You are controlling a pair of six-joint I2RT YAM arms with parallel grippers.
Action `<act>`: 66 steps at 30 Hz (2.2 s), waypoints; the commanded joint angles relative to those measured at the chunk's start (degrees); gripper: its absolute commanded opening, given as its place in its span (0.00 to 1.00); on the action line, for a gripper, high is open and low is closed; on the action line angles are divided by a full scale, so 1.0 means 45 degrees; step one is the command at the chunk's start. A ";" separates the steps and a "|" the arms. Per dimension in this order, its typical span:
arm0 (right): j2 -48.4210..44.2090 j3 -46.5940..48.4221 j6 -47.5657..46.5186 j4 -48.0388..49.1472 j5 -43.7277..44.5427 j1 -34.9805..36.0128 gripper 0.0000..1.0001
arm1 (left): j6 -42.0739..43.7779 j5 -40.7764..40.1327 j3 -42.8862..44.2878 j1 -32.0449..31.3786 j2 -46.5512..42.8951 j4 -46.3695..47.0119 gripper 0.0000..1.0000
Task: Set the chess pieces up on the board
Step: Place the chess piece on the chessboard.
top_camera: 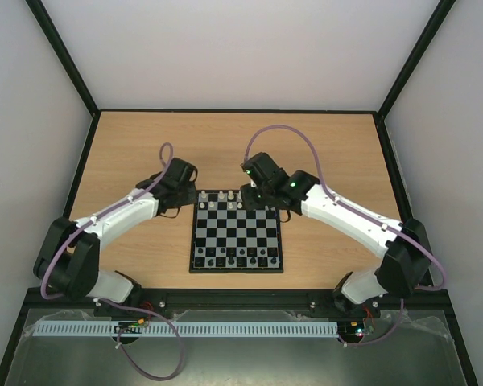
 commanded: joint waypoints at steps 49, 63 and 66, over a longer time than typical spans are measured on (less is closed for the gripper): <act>-0.2911 -0.1112 -0.0165 -0.1369 0.0599 -0.1055 0.33 | 0.0236 -0.0211 0.4136 -0.3443 0.5047 -0.1193 0.09; -0.2853 -0.1304 -0.0190 -0.1208 0.0486 -0.1098 0.33 | 0.0222 -0.0264 0.4036 -0.3362 0.5000 -0.1143 0.20; -0.2855 -0.1316 -0.0190 -0.1183 0.0466 -0.1111 0.33 | 0.0197 -0.0232 0.3983 -0.3364 0.4777 -0.1183 0.25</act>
